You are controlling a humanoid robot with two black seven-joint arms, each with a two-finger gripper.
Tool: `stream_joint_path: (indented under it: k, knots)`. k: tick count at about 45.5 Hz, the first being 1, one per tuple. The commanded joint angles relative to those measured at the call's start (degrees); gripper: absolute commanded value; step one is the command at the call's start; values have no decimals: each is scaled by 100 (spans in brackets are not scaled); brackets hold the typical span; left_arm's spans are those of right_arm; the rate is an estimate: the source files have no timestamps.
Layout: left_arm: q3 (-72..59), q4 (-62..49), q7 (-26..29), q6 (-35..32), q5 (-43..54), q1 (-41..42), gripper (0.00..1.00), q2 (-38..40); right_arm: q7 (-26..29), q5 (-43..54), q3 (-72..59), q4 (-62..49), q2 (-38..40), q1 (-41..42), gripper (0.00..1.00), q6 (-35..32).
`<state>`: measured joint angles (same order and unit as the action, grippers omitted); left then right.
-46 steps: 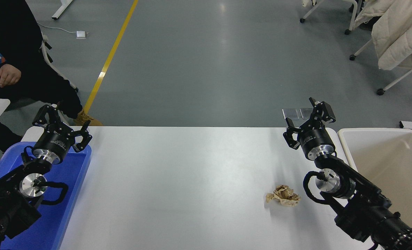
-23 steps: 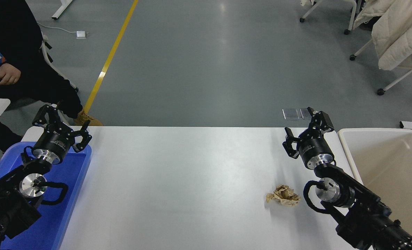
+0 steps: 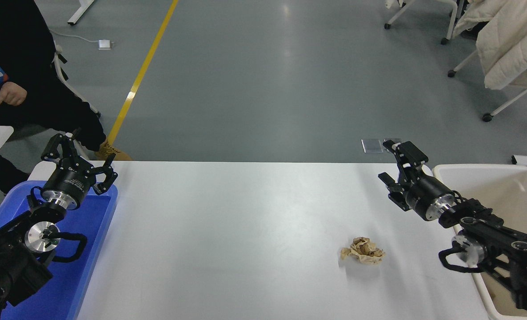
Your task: Clean the table surface
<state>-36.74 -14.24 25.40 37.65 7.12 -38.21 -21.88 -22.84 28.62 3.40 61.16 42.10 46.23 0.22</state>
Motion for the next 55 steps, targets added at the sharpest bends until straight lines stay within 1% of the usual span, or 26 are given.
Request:
stream_joint_path:
  k: [1, 5, 9, 15, 19, 26, 33, 34, 35, 42, 55]
  knots:
    - [0, 0, 0, -3, 0, -2, 100, 0, 534, 276, -2237, 1213, 1405, 1282, 100, -488]
    - [0, 0, 0, 6, 0, -2, 100, 0, 1087, 267, -2686, 2021, 1871, 1677, 100, -690]
    - [0, 0, 0, 6, 0, -2, 100, 0, 1623, 250, -2827, 2698, 2118, 1854, 100, -752]
    - [0, 0, 0, 6, 0, -2, 100, 0, 2344, 57, -2810, 3016, 2030, 1828, 100, -717]
    - [0, 0, 0, 6, 0, -2, 100, 0, 2617, -548, -2810, 3025, 1776, 1819, 100, -664]
    - [-9, 0, 0, 6, 0, -2, 100, 0, 2811, -1656, -2731, 3025, 1424, 1889, 100, -585]
    - [0, 0, 0, 6, 0, -2, 100, 0, 2855, -2685, -2555, 2981, 880, 2047, 100, -198]
    - [0, 0, 0, 6, 0, -2, 100, 0, 2890, -3052, -2537, 2920, 626, 2082, 100, -59]
    - [0, 0, 0, 6, 0, -2, 100, 0, 2899, -3168, -2537, 2867, 537, 2100, 100, -5]
    - [0, 0, 0, 6, 0, -2, 100, 0, 2925, -3661, -2528, 2498, 9, 2056, 100, 285]
    - [0, 0, 0, 6, 0, -2, 100, 0, 3224, -4505, -2616, 1663, -466, 1784, 100, 461]
